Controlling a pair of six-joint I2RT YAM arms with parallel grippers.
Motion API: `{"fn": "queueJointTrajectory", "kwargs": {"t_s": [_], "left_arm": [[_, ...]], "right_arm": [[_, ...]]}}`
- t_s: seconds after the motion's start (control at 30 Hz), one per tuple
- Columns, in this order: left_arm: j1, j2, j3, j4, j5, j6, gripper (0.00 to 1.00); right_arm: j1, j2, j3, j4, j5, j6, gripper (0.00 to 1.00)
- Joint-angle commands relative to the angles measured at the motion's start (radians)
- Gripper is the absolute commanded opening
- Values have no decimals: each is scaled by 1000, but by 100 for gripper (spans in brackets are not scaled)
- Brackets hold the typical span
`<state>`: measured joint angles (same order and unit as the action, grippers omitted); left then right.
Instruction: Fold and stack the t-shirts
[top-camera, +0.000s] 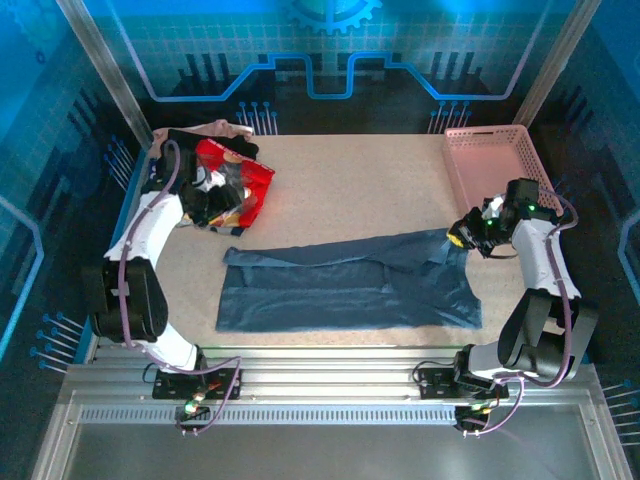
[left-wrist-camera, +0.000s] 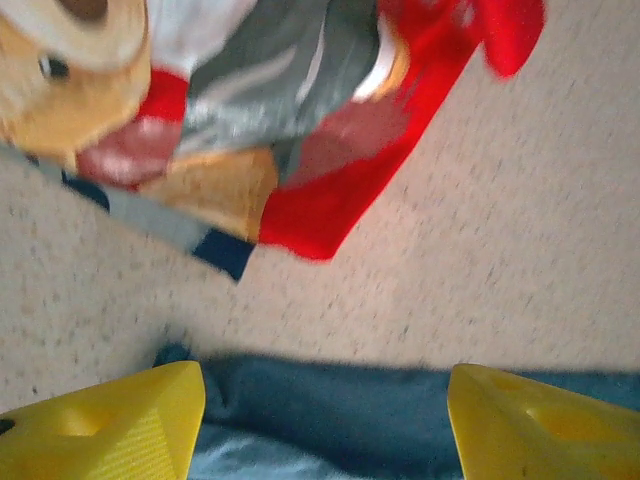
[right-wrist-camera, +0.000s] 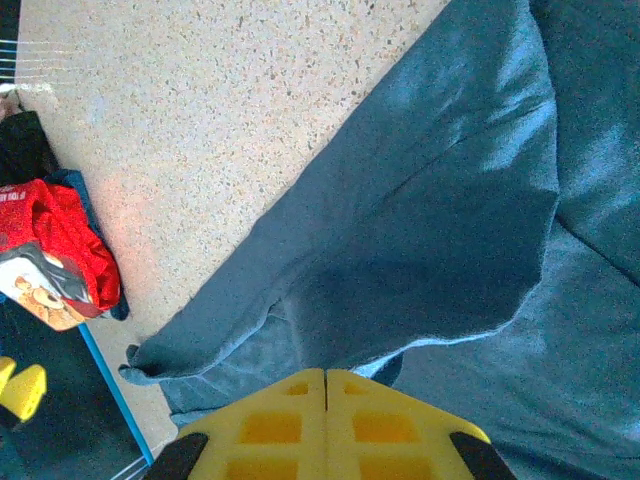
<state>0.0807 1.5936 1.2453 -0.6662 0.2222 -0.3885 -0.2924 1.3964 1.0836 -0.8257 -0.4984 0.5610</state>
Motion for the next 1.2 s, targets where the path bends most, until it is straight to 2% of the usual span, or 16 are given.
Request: {"fn": "queueJointTrajectory", "kwargs": {"t_s": [0.0, 0.3, 0.67, 1.03, 1.1, 1.17], "left_arm": [[7, 18, -98, -86, 64, 63, 65], [4, 122, -143, -14, 58, 65, 62], [1, 181, -136, -59, -8, 71, 54], [1, 166, -109, -95, -27, 87, 6], [1, 138, -105, -108, -37, 91, 1], [1, 110, -94, -130, -49, 97, 0]], "right_arm": [[16, -23, -9, 7, -8, 5, 0], [18, -16, -2, 7, -8, 2, 0], [19, -10, -2, 0, 9, -7, 0], [19, -8, 1, -3, 22, -4, 0], [19, -10, 4, -6, 26, -3, 0], [20, -11, 9, -10, 27, -3, 0]]}}
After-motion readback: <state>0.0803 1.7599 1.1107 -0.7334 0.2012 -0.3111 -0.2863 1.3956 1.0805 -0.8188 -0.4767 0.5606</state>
